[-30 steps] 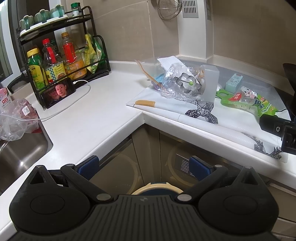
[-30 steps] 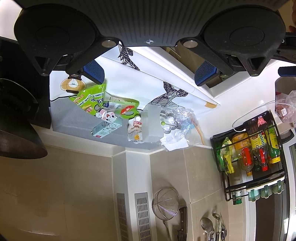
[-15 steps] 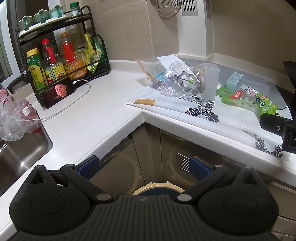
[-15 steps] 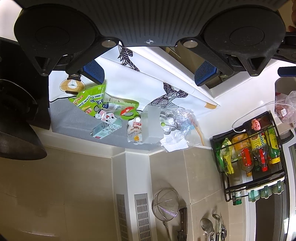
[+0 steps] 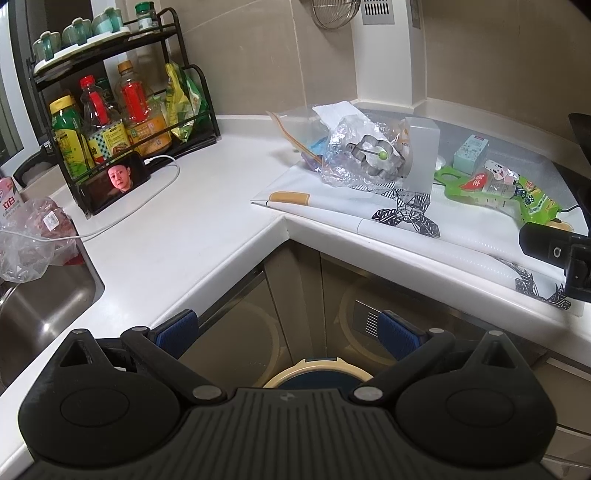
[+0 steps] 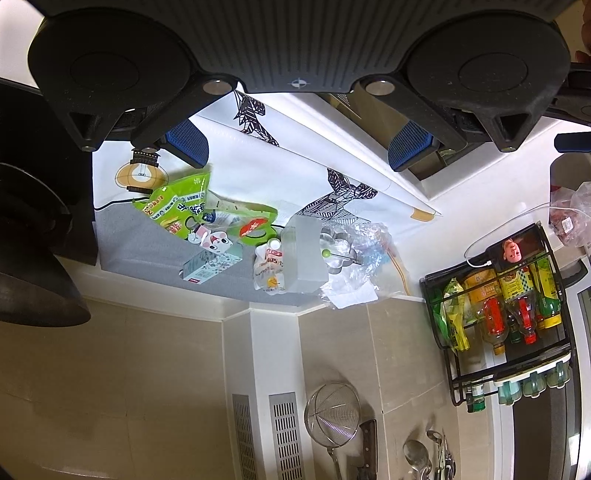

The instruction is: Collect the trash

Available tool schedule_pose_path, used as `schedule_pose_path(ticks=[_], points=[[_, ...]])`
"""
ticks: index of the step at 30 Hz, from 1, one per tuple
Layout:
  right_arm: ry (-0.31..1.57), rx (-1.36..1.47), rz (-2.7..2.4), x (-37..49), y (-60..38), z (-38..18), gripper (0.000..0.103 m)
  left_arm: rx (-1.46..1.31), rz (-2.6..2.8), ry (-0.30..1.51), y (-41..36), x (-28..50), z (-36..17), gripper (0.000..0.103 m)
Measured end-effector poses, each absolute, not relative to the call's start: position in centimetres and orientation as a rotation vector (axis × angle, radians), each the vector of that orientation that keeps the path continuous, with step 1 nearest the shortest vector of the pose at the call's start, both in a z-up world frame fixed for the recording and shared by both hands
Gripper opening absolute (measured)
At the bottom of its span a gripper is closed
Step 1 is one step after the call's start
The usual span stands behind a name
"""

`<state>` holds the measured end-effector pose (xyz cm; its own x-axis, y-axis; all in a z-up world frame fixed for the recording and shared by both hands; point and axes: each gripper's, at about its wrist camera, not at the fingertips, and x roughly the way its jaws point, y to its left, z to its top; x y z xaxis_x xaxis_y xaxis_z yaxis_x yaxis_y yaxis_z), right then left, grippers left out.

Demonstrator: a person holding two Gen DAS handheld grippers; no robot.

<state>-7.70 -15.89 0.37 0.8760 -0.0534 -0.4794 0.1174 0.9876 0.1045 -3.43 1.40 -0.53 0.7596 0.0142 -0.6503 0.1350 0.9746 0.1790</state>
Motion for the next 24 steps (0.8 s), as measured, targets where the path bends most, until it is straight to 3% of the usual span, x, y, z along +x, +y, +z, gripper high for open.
schedule_pose_path(ticks=[24], points=[[0.529, 0.189, -0.146, -6.4, -19.4, -2.0, 0.103, 0.277, -0.055, 0.761, 0.1, -1.7, -2.5, 0.103]])
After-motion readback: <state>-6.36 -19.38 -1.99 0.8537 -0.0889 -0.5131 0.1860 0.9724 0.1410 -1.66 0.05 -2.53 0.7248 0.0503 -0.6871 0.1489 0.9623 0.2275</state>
